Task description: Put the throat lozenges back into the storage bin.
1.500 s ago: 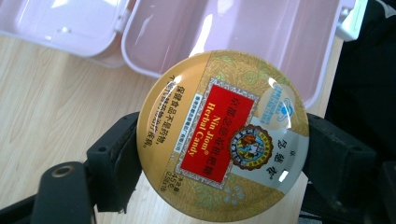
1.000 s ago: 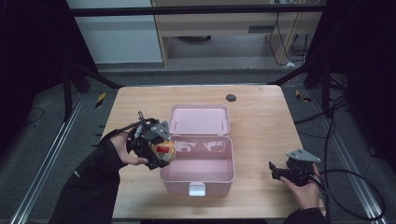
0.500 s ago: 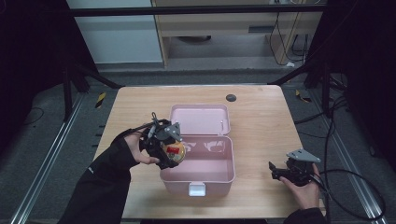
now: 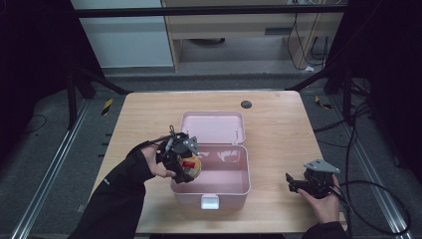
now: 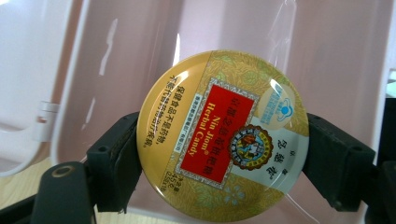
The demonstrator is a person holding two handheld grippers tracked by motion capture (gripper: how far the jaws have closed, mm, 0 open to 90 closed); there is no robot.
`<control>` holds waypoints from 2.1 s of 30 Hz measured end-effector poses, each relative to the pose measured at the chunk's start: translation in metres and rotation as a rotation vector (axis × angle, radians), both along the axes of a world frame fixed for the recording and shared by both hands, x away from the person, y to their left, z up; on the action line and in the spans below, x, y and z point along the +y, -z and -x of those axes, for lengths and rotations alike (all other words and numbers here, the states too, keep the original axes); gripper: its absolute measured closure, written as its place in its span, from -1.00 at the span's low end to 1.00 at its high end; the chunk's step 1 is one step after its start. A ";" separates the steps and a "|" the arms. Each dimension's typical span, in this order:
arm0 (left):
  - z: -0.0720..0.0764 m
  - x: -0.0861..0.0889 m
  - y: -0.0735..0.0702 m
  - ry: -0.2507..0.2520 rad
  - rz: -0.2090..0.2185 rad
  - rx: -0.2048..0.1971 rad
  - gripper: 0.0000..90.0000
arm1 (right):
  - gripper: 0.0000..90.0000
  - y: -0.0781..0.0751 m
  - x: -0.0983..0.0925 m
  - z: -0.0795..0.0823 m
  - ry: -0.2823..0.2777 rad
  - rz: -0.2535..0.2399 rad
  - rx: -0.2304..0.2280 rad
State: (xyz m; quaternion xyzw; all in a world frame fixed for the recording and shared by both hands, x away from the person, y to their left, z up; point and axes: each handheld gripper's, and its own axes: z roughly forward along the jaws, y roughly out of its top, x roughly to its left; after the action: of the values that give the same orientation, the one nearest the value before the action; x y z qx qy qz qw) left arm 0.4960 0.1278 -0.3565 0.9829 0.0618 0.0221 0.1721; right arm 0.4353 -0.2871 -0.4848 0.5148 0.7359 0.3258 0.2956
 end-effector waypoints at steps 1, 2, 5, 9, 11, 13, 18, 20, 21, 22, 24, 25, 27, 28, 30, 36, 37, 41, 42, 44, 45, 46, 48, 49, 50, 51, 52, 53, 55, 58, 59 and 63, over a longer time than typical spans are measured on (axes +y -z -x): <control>0.000 0.000 0.002 0.002 0.001 0.002 -0.56 | -0.92 0.000 0.000 0.000 0.000 -0.001 0.001; -0.001 0.000 0.003 0.000 0.000 0.004 -0.56 | -0.92 0.000 0.001 0.000 0.001 -0.003 0.002; -0.002 0.000 0.008 0.002 0.000 0.009 -0.56 | -0.92 0.001 0.001 0.000 0.000 0.001 0.003; -0.003 0.000 0.017 0.002 -0.011 0.021 -0.56 | -0.92 0.001 0.001 0.000 -0.001 0.006 0.005; -0.004 -0.001 0.021 0.004 -0.014 0.025 -0.56 | -0.93 0.001 0.001 0.000 -0.002 0.008 0.006; -0.004 -0.002 0.024 0.005 -0.020 0.028 -0.56 | -0.93 0.001 0.001 0.000 -0.001 0.008 0.008; -0.004 -0.001 0.028 0.002 -0.027 0.028 -0.56 | -0.93 0.001 0.001 0.000 -0.002 0.009 0.010; -0.005 0.000 0.028 0.001 -0.027 0.026 -0.56 | -0.93 0.001 0.001 0.000 -0.004 0.007 0.010; -0.005 0.001 0.029 -0.001 -0.025 0.028 -0.56 | -0.93 0.001 0.001 0.000 -0.003 0.007 0.011; -0.005 0.001 0.030 0.001 -0.028 0.028 -0.56 | -0.93 0.001 0.002 0.000 -0.004 0.008 0.012; -0.004 0.002 0.032 0.001 -0.027 0.028 -0.56 | -0.93 0.001 0.002 0.000 -0.005 0.007 0.012; -0.004 0.002 0.032 0.001 -0.028 0.029 -0.56 | -0.93 0.001 0.002 0.000 -0.004 0.007 0.013; -0.005 0.003 0.033 0.001 -0.029 0.031 -0.56 | -0.93 0.001 0.002 0.000 -0.006 0.010 0.014; -0.005 0.003 0.034 0.001 -0.029 0.032 -0.56 | -0.93 0.001 0.002 0.000 -0.006 0.010 0.014; -0.005 0.003 0.034 0.004 -0.024 0.032 -0.56 | -0.93 0.002 0.002 -0.001 -0.006 0.011 0.014; -0.004 0.001 0.036 0.015 -0.031 0.027 -0.57 | -0.93 0.001 0.002 0.000 -0.007 0.009 0.015; -0.004 0.001 0.036 0.015 -0.031 0.027 -0.57 | -0.93 0.001 0.002 0.000 -0.007 0.009 0.015; -0.004 0.001 0.036 0.016 -0.035 0.027 -0.58 | -0.94 0.001 0.002 0.000 -0.008 0.008 0.016; -0.004 0.000 0.036 0.016 -0.039 0.026 -0.58 | -0.94 0.002 0.002 -0.001 -0.009 0.010 0.016; -0.004 0.000 0.036 0.015 -0.039 0.030 -0.59 | -0.94 0.002 0.002 -0.001 -0.009 0.010 0.016; -0.004 0.000 0.036 0.015 -0.039 0.030 -0.60 | -0.94 0.001 0.002 -0.001 -0.008 0.009 0.016; -0.004 0.000 0.036 0.014 -0.041 0.029 -0.60 | -0.94 0.001 0.002 0.000 -0.009 0.006 0.015; -0.004 0.001 0.036 0.013 -0.042 0.026 -0.60 | -0.94 0.001 0.002 0.000 -0.008 0.004 0.015; -0.004 0.001 0.036 0.013 -0.040 0.026 -0.60 | -0.94 0.001 0.002 0.000 -0.008 0.005 0.015; -0.004 0.001 0.035 0.013 -0.039 0.024 -0.59 | -0.94 0.001 0.002 0.000 -0.008 0.005 0.014; -0.004 0.002 0.034 0.011 -0.037 0.021 -0.59 | -0.94 0.001 0.002 -0.001 -0.010 0.006 0.013; -0.003 0.003 0.033 0.008 -0.033 0.019 -0.58 | -0.94 0.001 0.001 -0.001 -0.009 0.006 0.011; -0.003 0.004 0.032 0.008 -0.024 0.015 -0.57 | -0.94 0.001 0.001 -0.001 -0.008 0.006 0.011; -0.002 0.008 0.026 -0.003 0.005 0.005 -0.55 | -0.94 0.001 0.001 -0.001 -0.006 0.010 0.009; 0.000 0.013 0.019 -0.015 0.040 -0.012 -0.51 | -0.94 0.000 0.001 0.000 -0.004 0.011 0.008; 0.002 0.020 0.010 -0.028 0.070 -0.034 -0.49 | -0.94 0.000 0.000 0.000 0.000 0.007 0.006; 0.008 0.036 -0.004 -0.082 0.142 -0.066 -0.43 | -0.94 0.000 -0.001 0.000 0.003 0.010 0.004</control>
State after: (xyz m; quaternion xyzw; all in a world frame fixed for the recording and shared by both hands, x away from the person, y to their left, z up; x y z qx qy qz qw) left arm 0.4881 0.1637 -0.3521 0.9636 0.0976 0.0573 0.2423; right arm 0.4350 -0.2880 -0.4846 0.5150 0.7372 0.3209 0.2971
